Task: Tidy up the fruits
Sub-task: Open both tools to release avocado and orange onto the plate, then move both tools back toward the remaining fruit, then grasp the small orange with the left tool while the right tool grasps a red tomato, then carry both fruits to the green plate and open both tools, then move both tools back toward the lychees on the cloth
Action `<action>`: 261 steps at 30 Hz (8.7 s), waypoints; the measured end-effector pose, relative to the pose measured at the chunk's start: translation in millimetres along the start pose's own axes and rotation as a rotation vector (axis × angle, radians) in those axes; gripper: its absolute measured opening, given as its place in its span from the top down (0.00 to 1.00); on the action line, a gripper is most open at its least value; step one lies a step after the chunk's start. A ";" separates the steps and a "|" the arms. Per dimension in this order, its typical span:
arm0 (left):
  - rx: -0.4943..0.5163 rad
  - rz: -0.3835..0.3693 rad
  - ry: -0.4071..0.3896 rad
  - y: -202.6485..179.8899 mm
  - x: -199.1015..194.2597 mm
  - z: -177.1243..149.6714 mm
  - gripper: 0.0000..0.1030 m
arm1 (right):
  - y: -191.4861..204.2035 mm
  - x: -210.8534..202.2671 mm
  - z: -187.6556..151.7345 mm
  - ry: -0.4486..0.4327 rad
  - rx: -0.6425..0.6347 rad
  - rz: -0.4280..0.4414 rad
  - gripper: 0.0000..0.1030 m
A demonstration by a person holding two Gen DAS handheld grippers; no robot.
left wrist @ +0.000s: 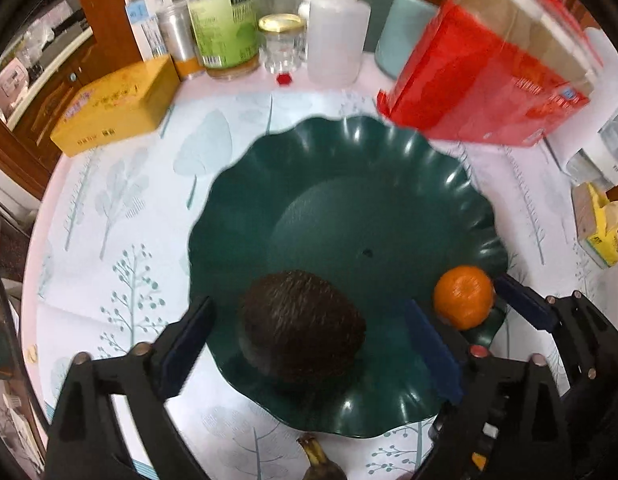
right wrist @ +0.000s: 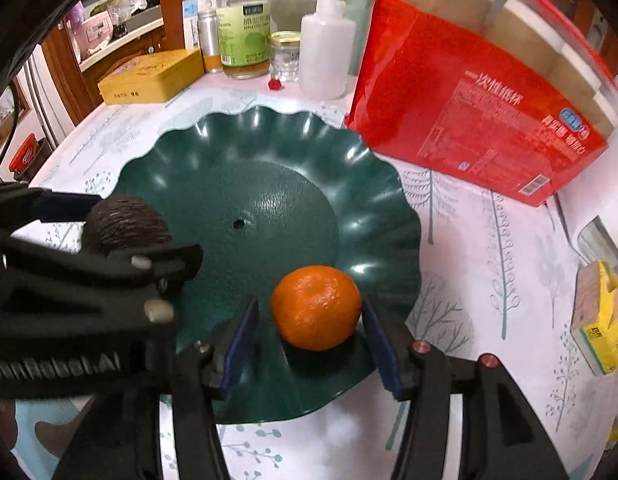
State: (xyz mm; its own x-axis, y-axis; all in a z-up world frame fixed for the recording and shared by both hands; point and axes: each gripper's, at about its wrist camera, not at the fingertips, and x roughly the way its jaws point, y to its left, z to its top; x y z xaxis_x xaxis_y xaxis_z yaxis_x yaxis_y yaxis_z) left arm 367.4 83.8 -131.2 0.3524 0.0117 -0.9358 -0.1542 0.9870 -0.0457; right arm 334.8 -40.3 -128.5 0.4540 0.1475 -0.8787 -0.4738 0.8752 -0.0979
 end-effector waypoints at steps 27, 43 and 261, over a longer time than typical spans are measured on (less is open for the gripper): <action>-0.003 -0.133 -0.209 27.5 -181.4 -76.2 0.01 | -10.7 -136.8 -52.9 -0.063 0.184 0.068 0.42; 0.128 -0.092 -0.378 25.2 -280.6 -183.6 0.01 | 8.7 -271.6 -119.5 -0.185 0.198 0.054 0.42; 0.057 -0.199 0.079 3.1 -67.5 -230.7 0.44 | 43.7 -108.7 -202.6 0.065 -0.080 0.183 0.52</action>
State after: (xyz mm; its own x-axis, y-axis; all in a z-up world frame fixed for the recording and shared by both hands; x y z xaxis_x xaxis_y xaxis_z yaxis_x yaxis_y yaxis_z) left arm 130.2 49.2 -148.8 0.2967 -0.1942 -0.9350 -0.0360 0.9761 -0.2142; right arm 111.8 -111.4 -131.9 0.3062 0.2682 -0.9134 -0.6037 0.7966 0.0315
